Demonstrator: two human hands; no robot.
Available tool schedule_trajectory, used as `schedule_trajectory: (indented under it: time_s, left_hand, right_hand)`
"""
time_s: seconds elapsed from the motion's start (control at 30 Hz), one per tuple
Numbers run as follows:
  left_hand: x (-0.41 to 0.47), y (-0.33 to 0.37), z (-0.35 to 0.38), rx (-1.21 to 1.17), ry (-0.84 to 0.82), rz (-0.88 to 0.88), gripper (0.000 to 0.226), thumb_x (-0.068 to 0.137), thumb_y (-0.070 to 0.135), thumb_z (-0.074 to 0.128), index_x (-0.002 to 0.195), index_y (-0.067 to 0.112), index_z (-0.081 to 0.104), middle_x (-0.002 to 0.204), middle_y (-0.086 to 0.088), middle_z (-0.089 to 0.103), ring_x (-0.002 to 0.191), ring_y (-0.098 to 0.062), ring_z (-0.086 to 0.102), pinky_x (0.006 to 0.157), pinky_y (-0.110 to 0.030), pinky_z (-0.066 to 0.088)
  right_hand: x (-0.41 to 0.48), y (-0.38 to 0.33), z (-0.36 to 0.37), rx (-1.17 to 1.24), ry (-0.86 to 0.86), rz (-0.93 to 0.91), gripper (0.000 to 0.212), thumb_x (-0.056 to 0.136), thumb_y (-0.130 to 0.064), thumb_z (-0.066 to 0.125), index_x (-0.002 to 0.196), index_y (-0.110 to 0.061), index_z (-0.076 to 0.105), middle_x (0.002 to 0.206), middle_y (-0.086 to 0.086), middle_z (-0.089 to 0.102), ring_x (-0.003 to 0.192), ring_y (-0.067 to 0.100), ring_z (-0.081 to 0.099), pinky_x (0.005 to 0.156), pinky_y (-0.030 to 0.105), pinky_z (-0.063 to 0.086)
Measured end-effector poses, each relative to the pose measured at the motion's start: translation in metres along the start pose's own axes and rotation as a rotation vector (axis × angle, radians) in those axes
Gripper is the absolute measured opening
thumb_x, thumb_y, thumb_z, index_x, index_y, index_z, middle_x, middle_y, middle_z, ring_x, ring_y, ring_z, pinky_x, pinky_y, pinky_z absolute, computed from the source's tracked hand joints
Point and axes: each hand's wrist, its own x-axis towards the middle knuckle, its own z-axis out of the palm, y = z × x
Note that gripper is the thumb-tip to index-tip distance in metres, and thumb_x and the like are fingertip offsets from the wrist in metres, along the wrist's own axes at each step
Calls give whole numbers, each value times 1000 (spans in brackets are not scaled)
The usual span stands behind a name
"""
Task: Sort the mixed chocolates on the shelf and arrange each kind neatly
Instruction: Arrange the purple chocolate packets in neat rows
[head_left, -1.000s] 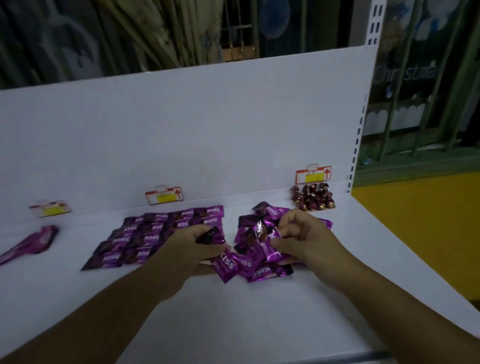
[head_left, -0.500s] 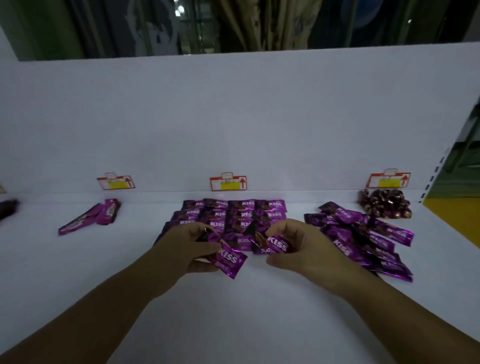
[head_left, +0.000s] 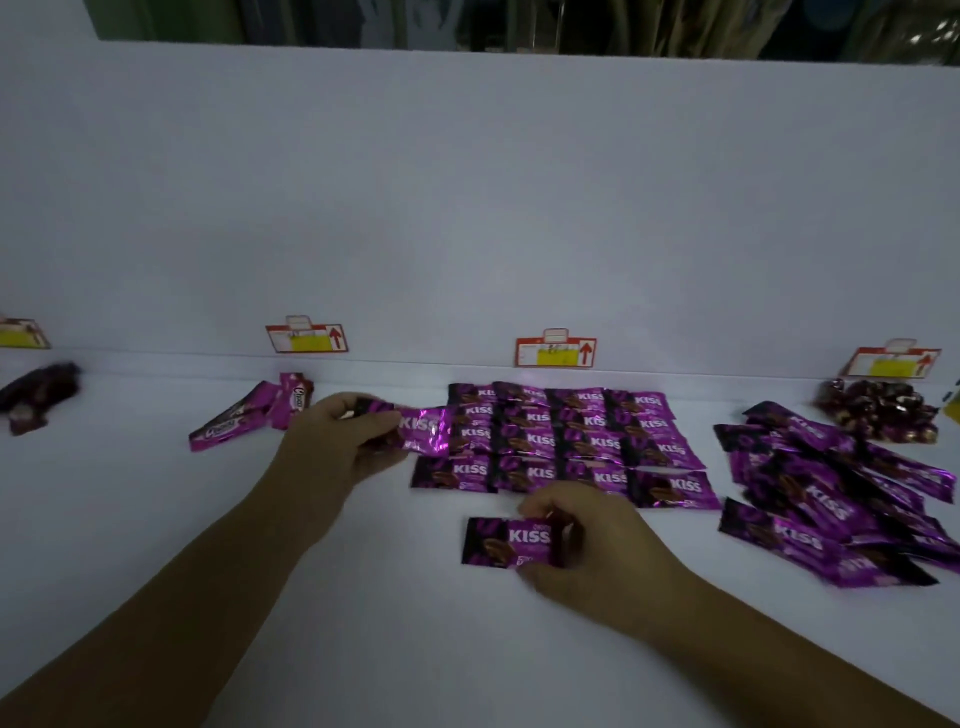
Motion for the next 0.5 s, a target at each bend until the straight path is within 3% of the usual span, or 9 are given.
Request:
schedule_trajectory:
  time_s: [0.1, 0.2, 0.4, 0.5]
  left_hand:
    - [13, 4, -6, 20, -46, 88, 13, 84, -7, 53, 93, 0, 59, 90, -13, 64, 77, -19, 70, 63, -23, 58]
    - [17, -3, 0, 56, -73, 88, 10, 86, -5, 53, 93, 0, 59, 90, -12, 65, 78, -17, 68, 61, -20, 56]
    - [16, -17, -1, -10, -29, 2, 10, 87, -2, 54, 86, 5, 62, 88, -12, 66, 82, -22, 66, 61, -25, 58]
    - [14, -16, -2, 95, 18, 49, 14, 86, 1, 57, 81, 12, 64, 82, -5, 66, 80, -16, 63, 63, -26, 55]
  right_hand:
    - [7, -6, 10, -138, -3, -59, 22, 73, -40, 75, 90, -29, 67, 94, -22, 61, 89, -5, 54, 78, 2, 36]
    - [13, -9, 17, -249, -15, -124, 30, 76, -53, 60, 89, -29, 71, 100, -15, 67, 94, -1, 56, 86, 5, 32]
    - [26, -21, 31, -342, -3, -213, 31, 84, -41, 52, 100, -25, 72, 105, -5, 66, 91, 11, 61, 80, 24, 49]
    - [32, -20, 28, -323, 101, -216, 30, 83, -43, 57, 99, -23, 72, 102, -6, 65, 93, 8, 56, 80, 25, 49]
